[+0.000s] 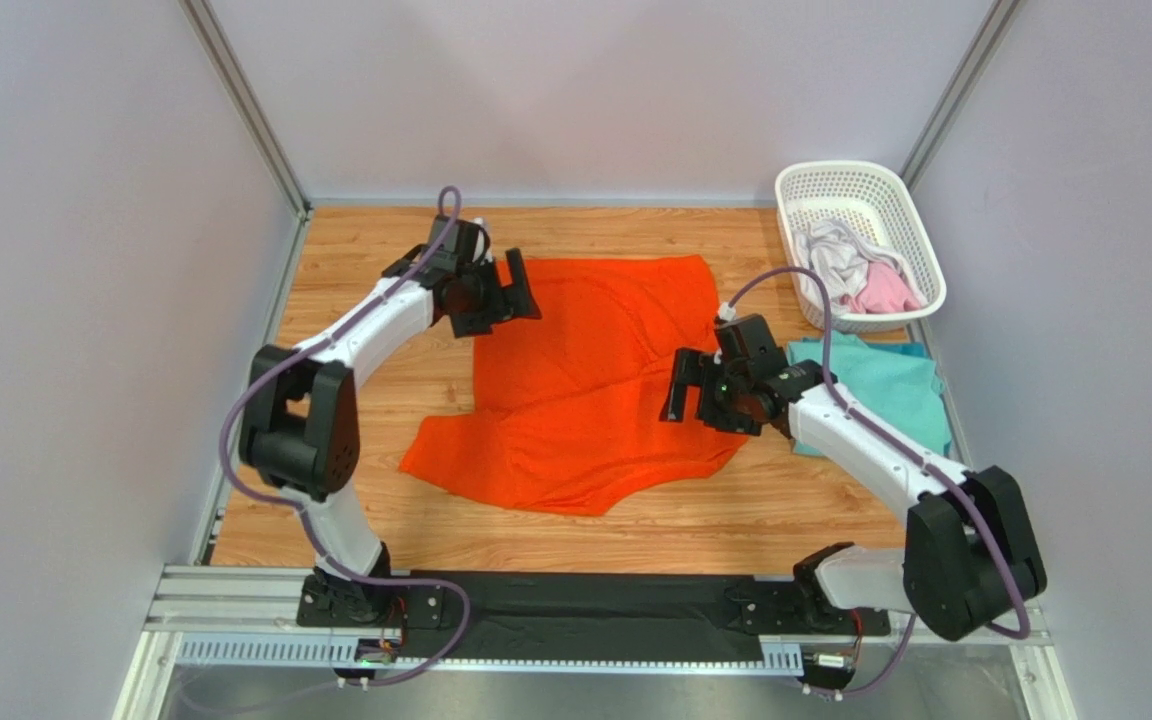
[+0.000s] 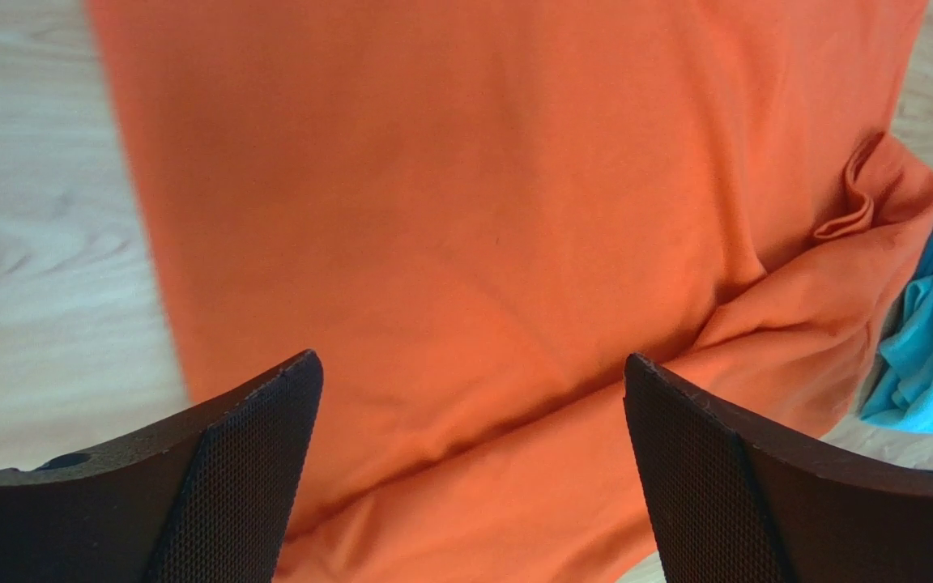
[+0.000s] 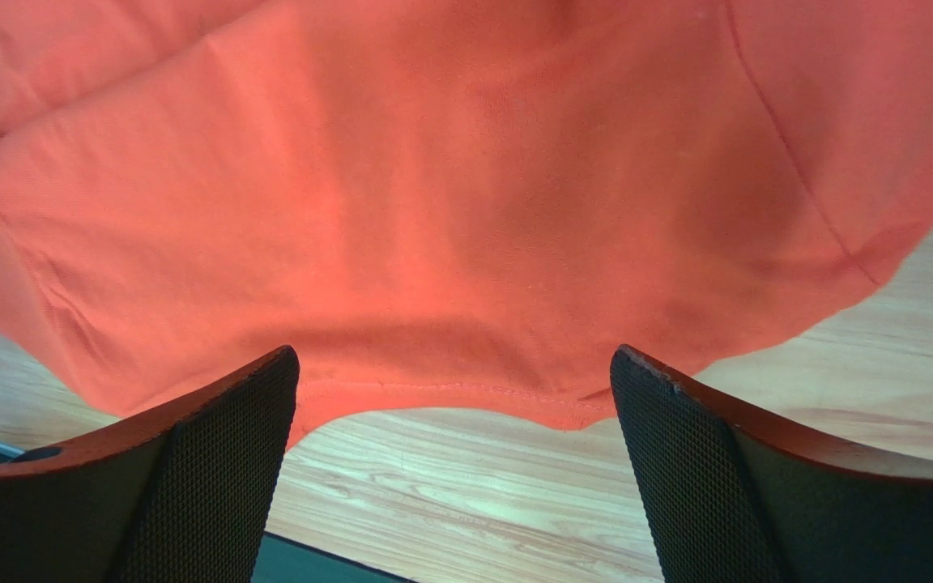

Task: Fold and stack the t-shirts
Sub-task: Flatten the tshirt out

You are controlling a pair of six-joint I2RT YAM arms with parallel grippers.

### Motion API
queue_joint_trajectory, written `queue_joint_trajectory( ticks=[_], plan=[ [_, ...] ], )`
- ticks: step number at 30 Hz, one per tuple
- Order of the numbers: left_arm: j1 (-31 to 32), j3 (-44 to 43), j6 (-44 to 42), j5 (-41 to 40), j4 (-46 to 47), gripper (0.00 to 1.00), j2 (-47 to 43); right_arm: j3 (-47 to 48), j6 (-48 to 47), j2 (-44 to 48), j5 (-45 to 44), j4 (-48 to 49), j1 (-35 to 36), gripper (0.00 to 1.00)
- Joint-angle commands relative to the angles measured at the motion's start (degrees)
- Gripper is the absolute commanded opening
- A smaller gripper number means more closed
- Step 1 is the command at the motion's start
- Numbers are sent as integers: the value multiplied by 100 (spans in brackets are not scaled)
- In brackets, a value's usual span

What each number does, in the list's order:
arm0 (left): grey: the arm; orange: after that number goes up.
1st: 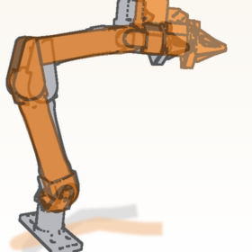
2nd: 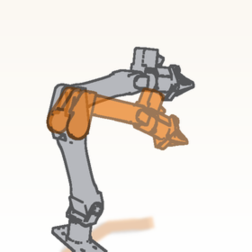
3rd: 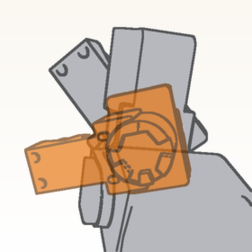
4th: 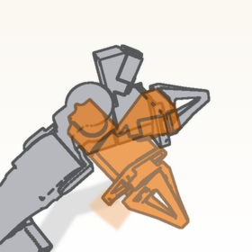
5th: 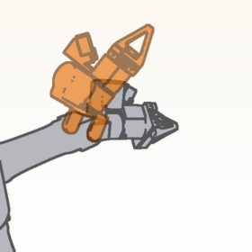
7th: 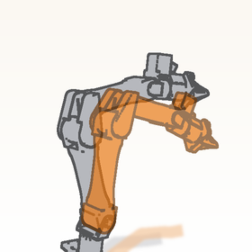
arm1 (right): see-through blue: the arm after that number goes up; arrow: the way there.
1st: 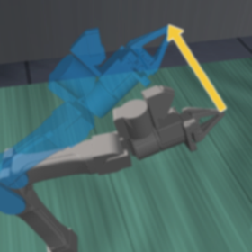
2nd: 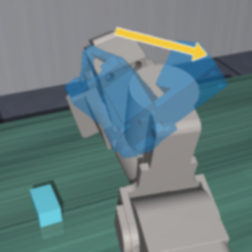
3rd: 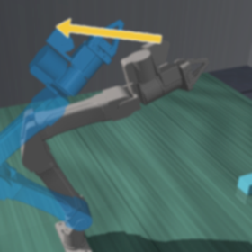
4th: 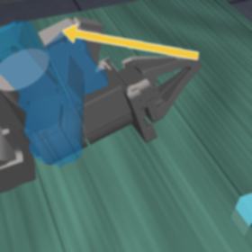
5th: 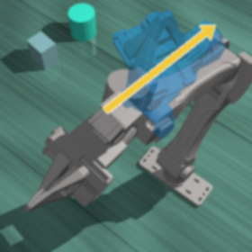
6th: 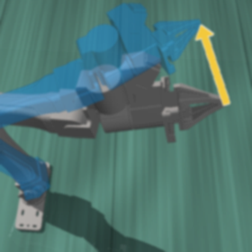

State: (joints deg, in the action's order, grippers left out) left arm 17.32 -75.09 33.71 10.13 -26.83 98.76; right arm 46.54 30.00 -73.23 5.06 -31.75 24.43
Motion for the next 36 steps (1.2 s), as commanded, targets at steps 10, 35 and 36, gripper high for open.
queue_joint_trajectory(
  ticks=[10, 35, 36],
  plan=[
    [105, 107, -217, 359, 177, 100, 1120, 434, -82, -1737, -497, 450, -157, 100],
    [3550, 2493, 2034, -1108, 761, 100, -1192, 6235, -1970, -5106, 13, -745, -166, 100],
    [3550, 2386, 1982, -1536, 541, 100, -1253, 6166, -1972, -4948, -48, -763, -157, 100]
  ],
)
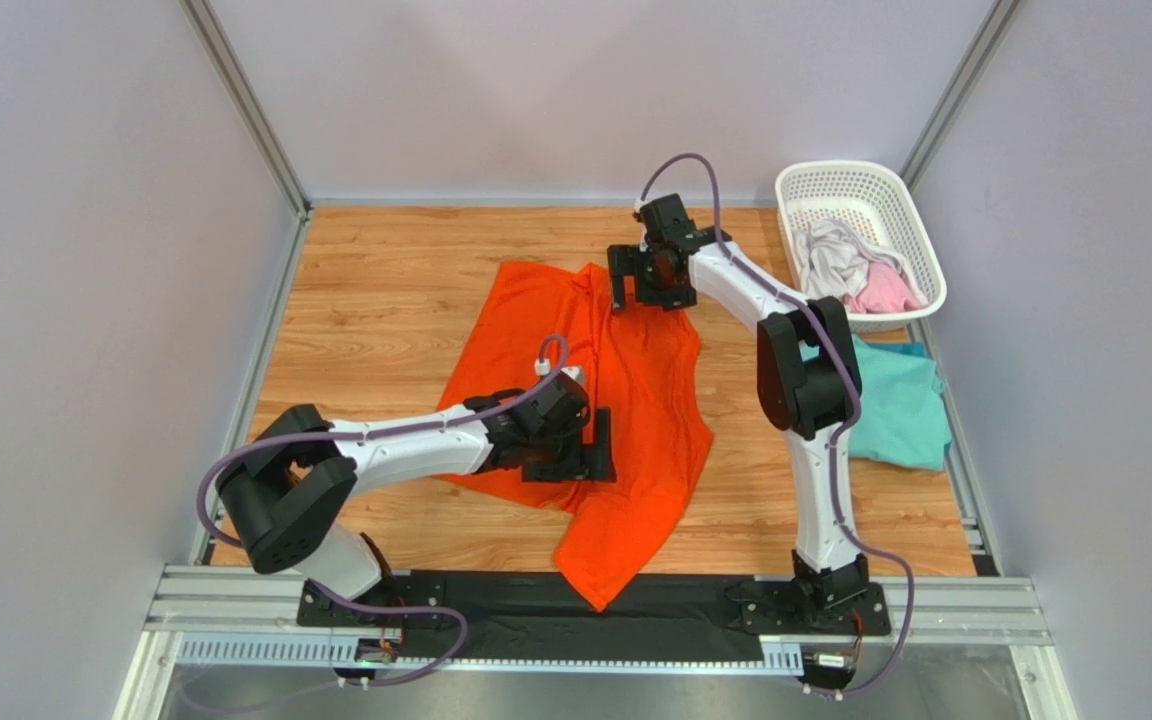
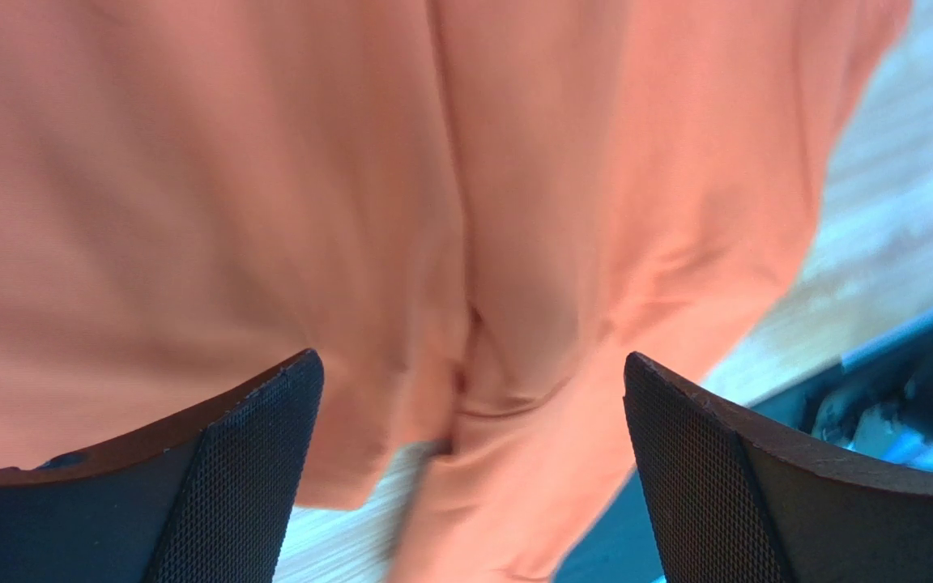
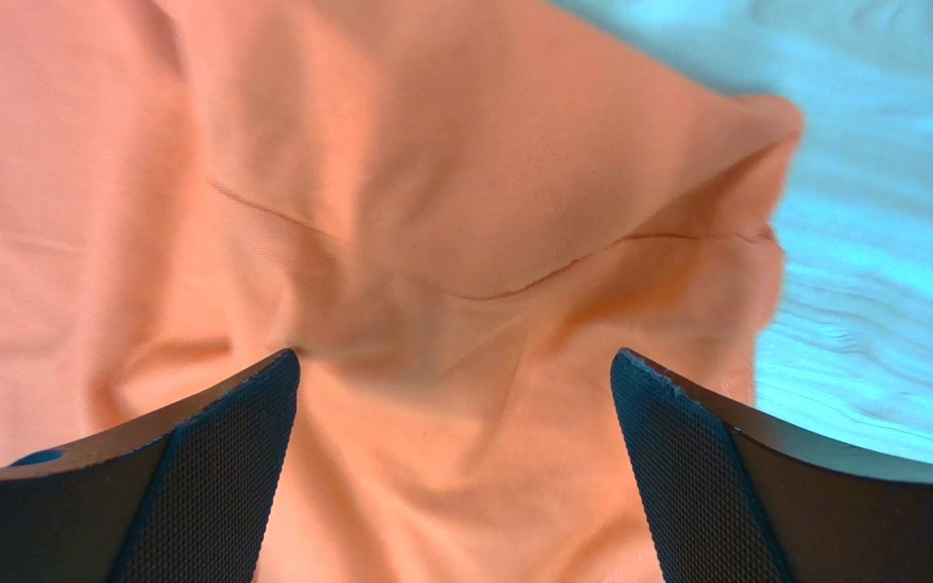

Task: Fold and stack the t-shirts
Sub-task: Flatten the tshirt out

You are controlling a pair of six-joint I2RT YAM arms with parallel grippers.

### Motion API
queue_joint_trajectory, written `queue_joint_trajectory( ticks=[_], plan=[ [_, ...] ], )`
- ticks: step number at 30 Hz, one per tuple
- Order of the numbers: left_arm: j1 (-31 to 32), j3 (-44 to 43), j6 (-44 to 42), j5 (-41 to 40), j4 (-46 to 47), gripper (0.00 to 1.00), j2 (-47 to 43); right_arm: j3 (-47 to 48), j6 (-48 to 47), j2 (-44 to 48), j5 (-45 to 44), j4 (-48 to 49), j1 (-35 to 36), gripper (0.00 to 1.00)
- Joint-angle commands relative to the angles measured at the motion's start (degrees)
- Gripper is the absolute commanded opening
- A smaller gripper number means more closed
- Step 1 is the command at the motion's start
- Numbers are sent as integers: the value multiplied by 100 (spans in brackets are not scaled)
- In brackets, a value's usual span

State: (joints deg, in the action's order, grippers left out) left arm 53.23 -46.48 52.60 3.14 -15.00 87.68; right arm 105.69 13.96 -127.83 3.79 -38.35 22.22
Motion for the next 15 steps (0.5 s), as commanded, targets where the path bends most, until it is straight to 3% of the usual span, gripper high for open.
queue_joint_trajectory(
  ticks=[1, 6, 9, 15],
  plan=[
    [-41, -563, 67, -1024, -1053, 100, -320, 137, -367, 853, 0, -111, 72, 100],
    [-59, -310, 303, -2121, -1943, 100, -1287, -1268, 62, 2076, -844, -164, 63, 100],
    [-181, 76, 891, -2842, -2927, 100, -2147, -2293, 571, 2937, -1108, -200, 72, 100],
    [-1252, 1333, 1481, -2881, -3676, 100, -4055, -4440, 1126, 4915, -1249, 337, 625, 100]
  ],
)
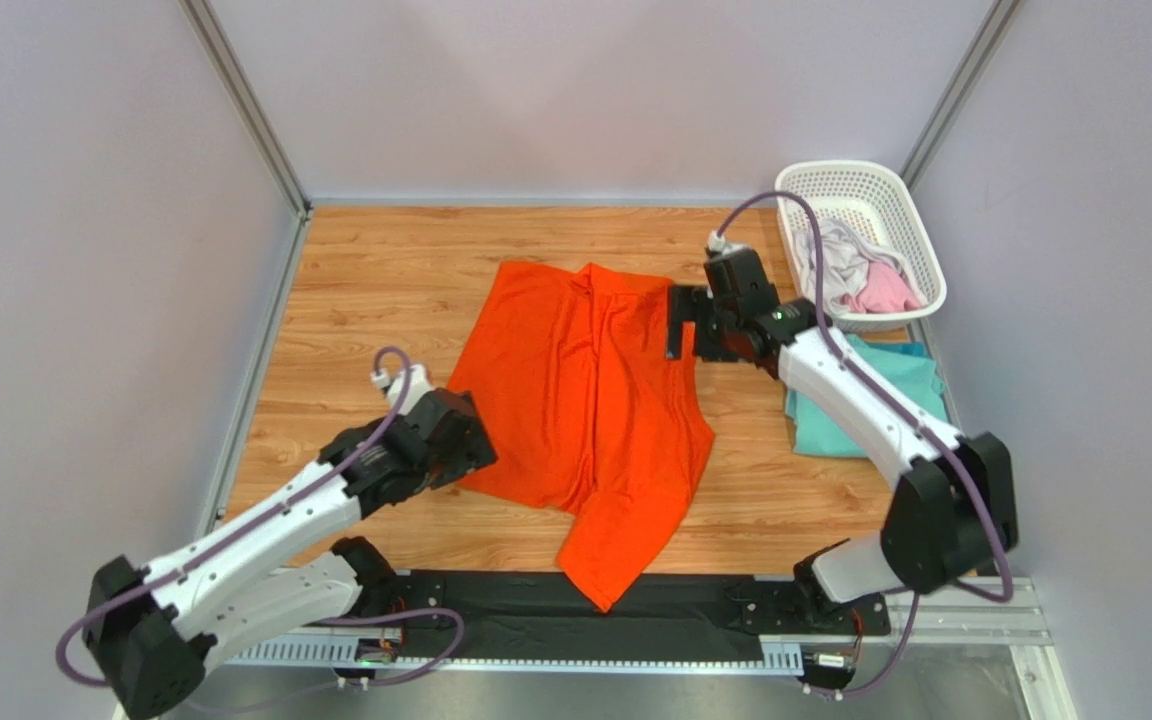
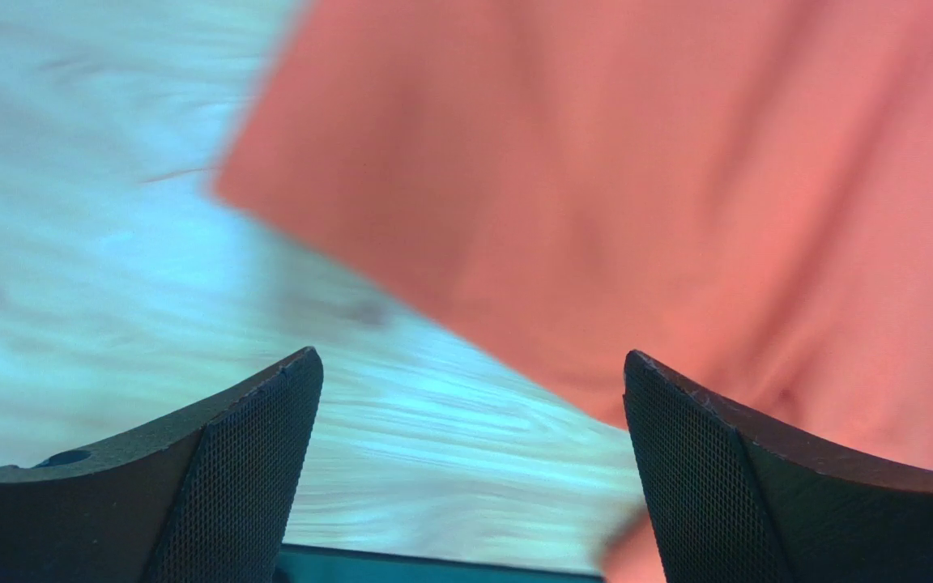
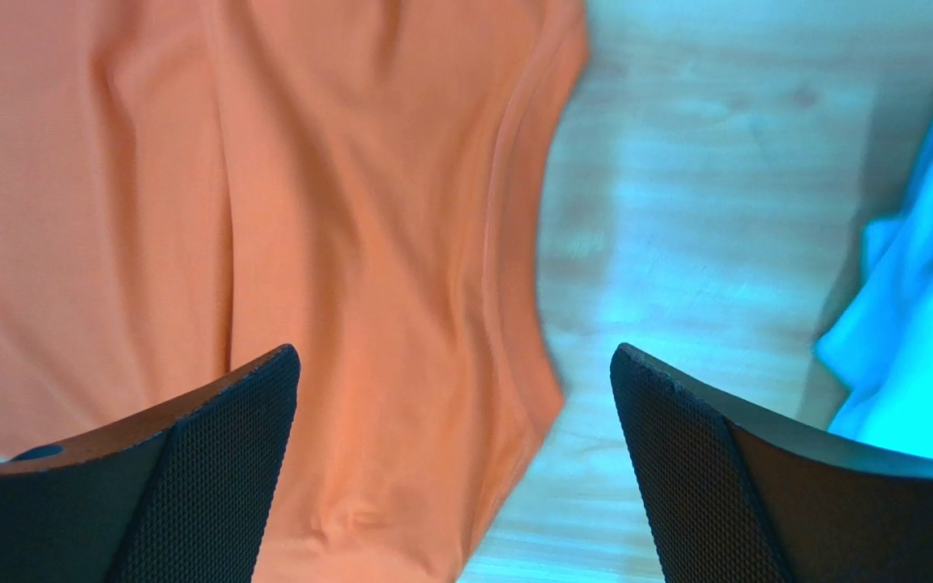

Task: Fold and stack the t-shirts
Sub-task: Flatten the tshirt out

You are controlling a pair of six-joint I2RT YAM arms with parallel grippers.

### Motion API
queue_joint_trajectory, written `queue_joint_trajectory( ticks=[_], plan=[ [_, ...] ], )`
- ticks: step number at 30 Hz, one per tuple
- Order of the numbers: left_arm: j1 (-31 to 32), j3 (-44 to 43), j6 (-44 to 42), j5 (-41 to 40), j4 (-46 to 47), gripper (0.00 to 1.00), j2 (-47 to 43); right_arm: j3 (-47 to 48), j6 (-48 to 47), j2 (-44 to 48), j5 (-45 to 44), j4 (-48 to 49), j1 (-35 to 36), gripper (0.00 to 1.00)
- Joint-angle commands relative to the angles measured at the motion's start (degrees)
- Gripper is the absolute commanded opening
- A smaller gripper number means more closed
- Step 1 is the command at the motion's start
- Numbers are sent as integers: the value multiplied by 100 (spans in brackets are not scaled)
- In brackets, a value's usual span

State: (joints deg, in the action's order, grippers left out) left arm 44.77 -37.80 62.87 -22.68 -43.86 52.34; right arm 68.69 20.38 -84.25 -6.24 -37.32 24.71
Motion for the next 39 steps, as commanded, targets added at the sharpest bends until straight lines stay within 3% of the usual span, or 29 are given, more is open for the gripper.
queue_joint_trajectory(
  ticks=[1, 6, 10, 11, 16, 19, 23, 25, 27, 29, 39],
  plan=[
    [-730, 615, 419, -255, -695, 100, -871, -1125, 615, 915, -229, 234, 490, 100],
    [-1751, 1354, -151, 419, 84, 100, -1243, -2007, 1003, 1621, -273, 383, 1595, 100],
    [-2585, 1451, -556, 861, 588, 99, -622, -2131, 1003, 1623, -587, 112, 2590, 100],
    [-2675, 1434, -626, 914, 676, 90, -480, -2114, 1029, 1605, -667, -28, 2940, 100],
    [-2913, 1328, -767, 993, 1071, 68, 337, -2131, 1205, 1447, -738, -126, 3733, 100],
    [-2957, 1293, -829, 1072, 1204, 61, 601, -2114, 1249, 1350, -773, -161, 4067, 100],
    [-2966, 1284, -891, 1152, 1327, 44, 795, -2149, 1267, 1341, -800, -503, 4515, 100],
    [-2966, 1223, -908, 1160, 1336, 32, 883, -2192, 1310, 1350, -686, -504, 4709, 100],
    [-2974, 1170, -952, 1169, 1336, 13, 971, -2193, 1319, 1289, -554, -443, 5042, 98],
    [-2974, 1082, -961, 1152, 1318, 0, 1033, -2123, 1249, 1166, -519, -408, 5445, 97],
    [-2974, 1170, -908, 905, 1151, 0, 682, -1631, 977, -82, 87, 93, 6107, 82]
  ],
)
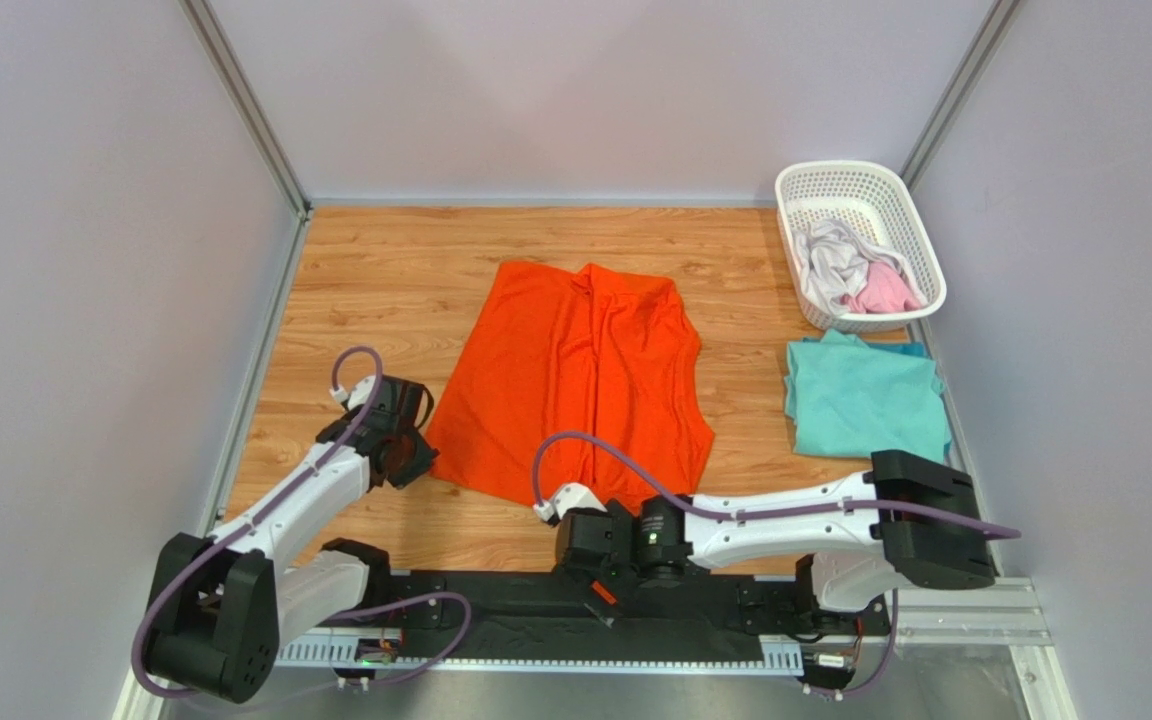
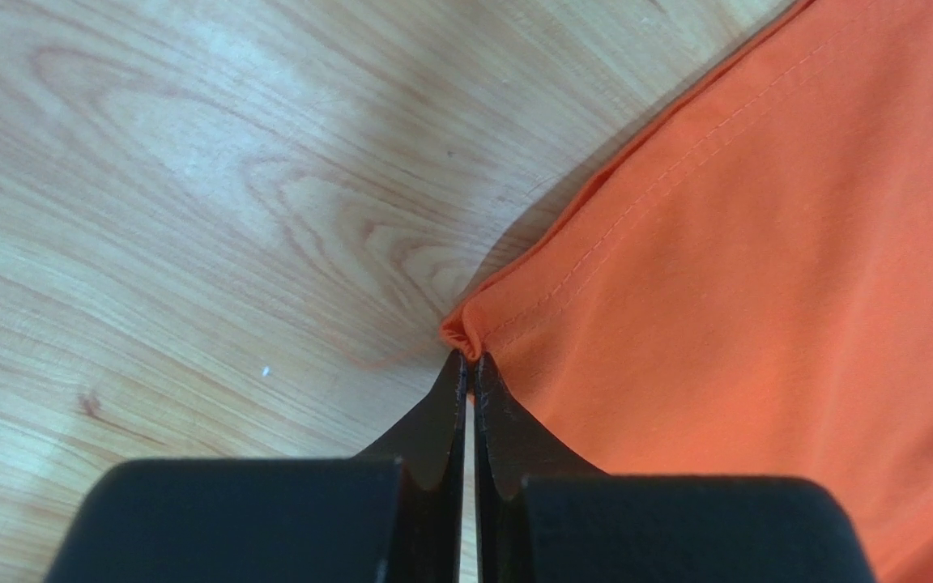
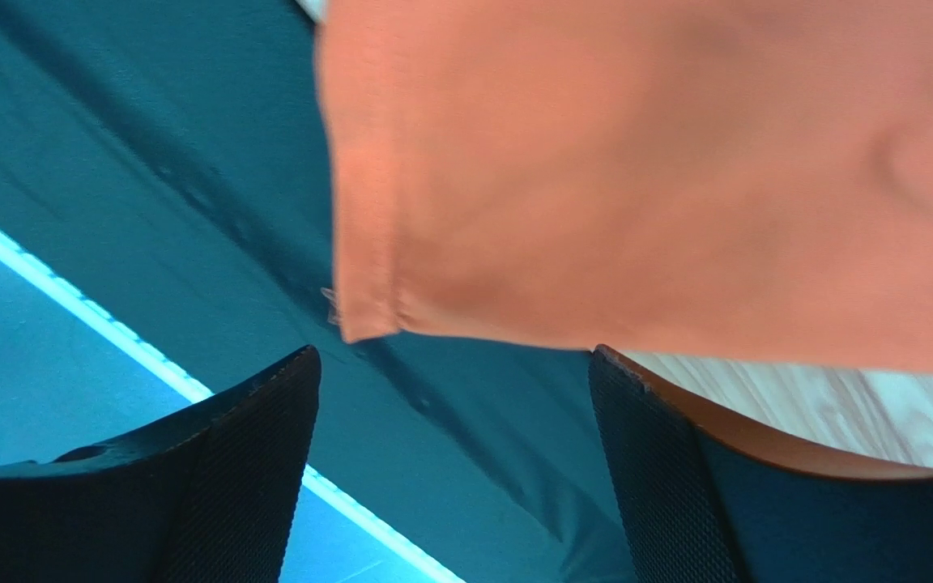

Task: Fold and stack the t-shirts
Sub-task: Flatten the tshirt out

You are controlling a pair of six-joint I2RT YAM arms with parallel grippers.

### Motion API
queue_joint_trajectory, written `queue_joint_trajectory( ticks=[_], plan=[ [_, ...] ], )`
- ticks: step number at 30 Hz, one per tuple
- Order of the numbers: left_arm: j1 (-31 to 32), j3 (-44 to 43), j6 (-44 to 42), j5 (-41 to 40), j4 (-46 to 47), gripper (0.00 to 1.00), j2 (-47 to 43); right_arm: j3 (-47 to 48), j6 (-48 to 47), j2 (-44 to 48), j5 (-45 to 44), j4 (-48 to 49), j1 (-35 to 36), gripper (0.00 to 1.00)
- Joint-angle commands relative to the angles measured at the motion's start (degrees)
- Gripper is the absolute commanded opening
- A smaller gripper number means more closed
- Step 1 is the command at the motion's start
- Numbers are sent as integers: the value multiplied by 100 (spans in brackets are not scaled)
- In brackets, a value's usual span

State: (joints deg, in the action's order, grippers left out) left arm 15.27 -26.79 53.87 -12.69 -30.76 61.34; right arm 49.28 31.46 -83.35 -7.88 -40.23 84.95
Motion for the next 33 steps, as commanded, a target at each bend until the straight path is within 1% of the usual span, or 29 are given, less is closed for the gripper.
queue_joint_trajectory(
  ticks=[1, 4, 7, 8, 9, 11, 12, 14, 15, 17, 18, 20, 21, 22, 23, 25, 26, 27, 28, 29, 30, 31, 33],
  plan=[
    [-24, 120, -16, -94, -167, 0, -358, 345, -149, -216, 365, 445, 101, 81],
    [-24, 191, 10, -181, -246, 0, -623, 407, -211, -392, 611, 717, 154, 77],
    [-24, 218, 45, -234, -290, 0, -773, 399, -185, -585, 674, 745, 163, 73],
    [-24, 209, 54, -217, -316, 0, -799, 390, -167, -699, 656, 718, 163, 70],
    [-24, 209, 62, -217, -316, 0, -834, 381, -149, -744, 647, 692, 163, 64],
    [-24, 226, 71, -260, -308, 0, -852, 328, -132, -814, 630, 683, 171, 62],
    [-24, 226, 80, -278, -307, 0, -843, 320, -132, -875, 604, 657, 163, 59],
    [-24, 235, 106, -287, -325, 0, -817, 293, -79, -920, 402, 586, 145, 56],
    [-24, 235, 107, -278, -316, 0, -808, 293, -53, -928, 340, 569, 136, 46],
    [-24, 244, 107, -226, -299, 0, -808, 241, 61, -902, 191, 534, 84, 34],
    [-24, 235, 98, -208, -299, 0, -825, 223, 97, -841, 77, 525, 49, 25],
    [-24, 218, 80, -208, -307, 0, -887, 170, 185, -771, -29, 446, -39, 19],
    [-24, 209, 71, -216, -316, 0, -913, 179, 193, -744, -134, 411, -83, 12],
    [-24, 200, 71, -225, -325, 0, -931, 179, 202, -648, -222, 280, -110, 10],
    [-24, 191, 63, -217, -334, 0, -975, 179, 211, -586, -310, 192, -171, 5],
    [-24, 130, 10, -190, -360, 0, -1010, 153, 194, -411, -555, 16, -224, 3],
    [-24, 104, 1, -190, -404, 0, -1062, 126, 194, -201, -618, -11, -329, 0],
    [-24, 77, -77, -199, -395, 0, -1098, 39, 194, -69, -653, -29, -425, 0],
    [-24, 68, -87, -269, -404, 0, -1142, -23, 202, 46, -671, 6, -670, 0],
    [-24, 77, -96, -304, -369, 0, -1238, -93, 194, 308, -688, 24, -820, 0],
    [-24, 86, -157, -339, -325, 0, -1334, -224, 202, 554, -776, 41, -1118, 0],
    [-24, 86, -175, -357, -325, 0, -1335, -278, 194, 557, -846, 41, -1269, 0],
    [-24, 68, -210, -366, -334, 0, -1475, -383, 132, 985, -978, 33, -1576, 0]
  ],
)
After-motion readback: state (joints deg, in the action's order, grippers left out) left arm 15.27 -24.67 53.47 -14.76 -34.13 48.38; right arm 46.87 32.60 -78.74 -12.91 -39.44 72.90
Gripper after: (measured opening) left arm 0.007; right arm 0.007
